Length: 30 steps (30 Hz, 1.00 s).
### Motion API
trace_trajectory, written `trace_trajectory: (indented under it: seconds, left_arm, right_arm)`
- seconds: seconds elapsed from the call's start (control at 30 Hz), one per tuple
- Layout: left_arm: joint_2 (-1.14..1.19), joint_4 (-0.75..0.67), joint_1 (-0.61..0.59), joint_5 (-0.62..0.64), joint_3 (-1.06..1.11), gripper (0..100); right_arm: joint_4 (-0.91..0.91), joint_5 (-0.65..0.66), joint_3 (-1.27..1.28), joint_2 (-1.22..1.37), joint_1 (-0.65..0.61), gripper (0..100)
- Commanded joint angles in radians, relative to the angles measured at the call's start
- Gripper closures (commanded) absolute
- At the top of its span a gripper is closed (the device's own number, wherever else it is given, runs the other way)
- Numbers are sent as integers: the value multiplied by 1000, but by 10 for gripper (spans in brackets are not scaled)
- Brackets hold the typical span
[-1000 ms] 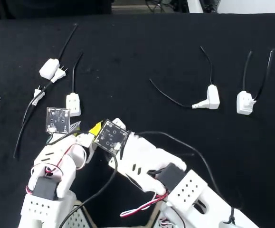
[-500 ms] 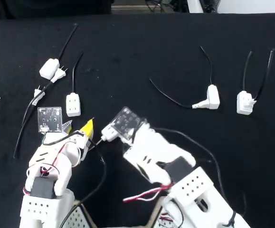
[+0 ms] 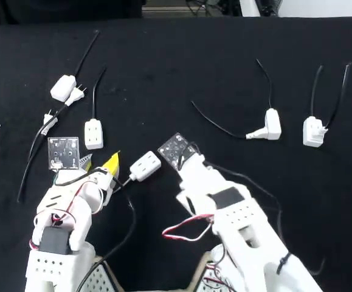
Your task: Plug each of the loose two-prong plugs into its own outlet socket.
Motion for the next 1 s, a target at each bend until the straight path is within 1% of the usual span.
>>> trace_trajectory:
  seconds: [0.0, 0.07, 0.17, 0.3, 0.43, 0.53, 0.57, 0.6, 0.77, 0.87, 0.97]
  left_arm:
    - [-5, 3, -7, -5, -8, 787]
    - [-5, 3, -4, -5, -7, 787]
    - [-5, 3, 47, -5, -5, 787]
    - [-2, 3, 114, -5, -4, 787]
    - [-3, 3, 153, -5, -4, 787]
    - [-3, 3, 173, -5, -5, 787]
    - [-3, 3, 173, -5, -7, 787]
    - [-3, 3, 173, -5, -10, 787]
    - [-3, 3, 171, -5, -15, 787]
    - [-5, 3, 171, -5, -15, 787]
    - [-5, 3, 171, -5, -15, 787]
  right_arm:
    - [71, 20, -116, 97, 23, 983]
    - [117, 20, -148, 137, 23, 949]
    - [146, 21, -166, 194, 26, 905]
    - [144, 25, -166, 255, 28, 933]
    - [144, 112, -168, 272, 28, 938]
    - [144, 135, -168, 271, 29, 945]
    - [144, 138, -168, 271, 29, 966]
    - [144, 138, -170, 271, 29, 992]
    - [144, 130, -217, 271, 28, 984]
    - [129, 77, -280, 278, 26, 982]
    - [115, 55, -311, 278, 26, 982]
